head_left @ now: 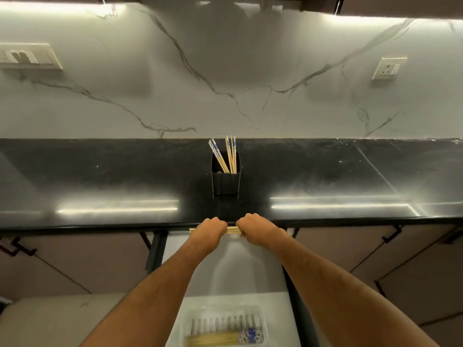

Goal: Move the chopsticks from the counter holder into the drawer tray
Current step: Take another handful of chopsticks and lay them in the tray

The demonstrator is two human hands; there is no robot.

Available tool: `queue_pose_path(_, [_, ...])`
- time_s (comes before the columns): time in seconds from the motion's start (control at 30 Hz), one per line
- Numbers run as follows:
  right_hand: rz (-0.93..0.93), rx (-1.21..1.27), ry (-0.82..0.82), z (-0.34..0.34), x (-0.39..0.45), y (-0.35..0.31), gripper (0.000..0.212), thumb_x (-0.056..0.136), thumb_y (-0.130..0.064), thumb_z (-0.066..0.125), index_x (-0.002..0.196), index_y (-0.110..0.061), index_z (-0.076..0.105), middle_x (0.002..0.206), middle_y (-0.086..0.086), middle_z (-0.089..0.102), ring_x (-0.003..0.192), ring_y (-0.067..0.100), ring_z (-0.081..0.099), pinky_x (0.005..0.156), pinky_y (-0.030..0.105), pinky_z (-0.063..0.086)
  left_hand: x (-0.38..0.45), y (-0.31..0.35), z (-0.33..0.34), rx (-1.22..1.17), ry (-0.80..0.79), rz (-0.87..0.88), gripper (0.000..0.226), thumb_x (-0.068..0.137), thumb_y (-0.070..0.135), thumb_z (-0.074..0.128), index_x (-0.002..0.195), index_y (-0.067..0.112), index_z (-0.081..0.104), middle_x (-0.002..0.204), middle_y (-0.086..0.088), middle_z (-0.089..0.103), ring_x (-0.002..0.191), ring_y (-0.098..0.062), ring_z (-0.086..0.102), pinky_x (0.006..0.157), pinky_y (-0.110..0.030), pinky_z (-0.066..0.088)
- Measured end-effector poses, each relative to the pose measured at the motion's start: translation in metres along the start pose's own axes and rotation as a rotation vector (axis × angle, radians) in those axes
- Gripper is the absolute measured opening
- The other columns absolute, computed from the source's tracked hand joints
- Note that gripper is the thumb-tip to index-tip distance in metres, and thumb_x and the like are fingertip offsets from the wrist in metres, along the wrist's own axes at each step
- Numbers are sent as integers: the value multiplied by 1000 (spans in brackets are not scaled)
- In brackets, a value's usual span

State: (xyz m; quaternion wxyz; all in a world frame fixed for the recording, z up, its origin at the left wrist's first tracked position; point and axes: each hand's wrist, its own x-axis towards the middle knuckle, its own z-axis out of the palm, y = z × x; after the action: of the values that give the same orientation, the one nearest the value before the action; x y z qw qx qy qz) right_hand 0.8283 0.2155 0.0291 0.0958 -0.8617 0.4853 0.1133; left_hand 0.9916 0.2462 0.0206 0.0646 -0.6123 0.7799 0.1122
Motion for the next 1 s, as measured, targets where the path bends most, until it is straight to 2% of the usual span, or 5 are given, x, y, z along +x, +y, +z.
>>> queue_pose_path(0.2, [21, -15, 9, 58, -40, -37, 13, 93, -8, 59, 104, -12, 64, 99, 9, 64, 83, 24, 59, 77, 34, 51, -56, -2, 63, -58, 46, 36, 22, 98, 10, 52, 118, 16, 59, 113, -9, 61, 100, -25, 62, 73, -28, 41])
queue_pose_path(0.3, [24, 0, 2, 90, -59, -47, 13, 92, -7, 60, 102, -12, 65, 96, 8, 64, 77, 20, 54, 75, 33, 52, -78, 0, 93, -77, 51, 67, 24, 95, 3, 50, 114, 15, 58, 110, -9, 61, 99, -27, 62, 74, -31, 44])
queue_pose_path(0.57, [20, 67, -53, 155, -80, -60, 18, 88, 2, 63, 100, -10, 70, 90, 9, 67, 78, 25, 65, 76, 37, 58, -110, 5, 163, -124, 12, 66, 32, 87, -10, 54, 104, 15, 65, 97, -6, 69, 86, -23, 68, 77, -34, 57])
queue_pose_path(0.9, [-24, 63, -71, 228, -79, -78, 21, 85, 6, 63, 102, -7, 67, 95, 12, 69, 82, 30, 66, 73, 39, 54, -118, 1, 224, -3, -127, -4, 26, 91, 7, 64, 113, 18, 69, 104, -4, 70, 92, -20, 69, 84, -30, 56])
queue_pose_path(1.0, [-20, 69, -85, 238, -73, -77, 21, 83, 5, 62, 100, -8, 66, 95, 12, 70, 83, 30, 66, 71, 39, 52, -111, -1, 236, -6, -159, -27, 26, 90, 8, 67, 114, 17, 71, 103, -5, 71, 89, -21, 70, 79, -29, 55])
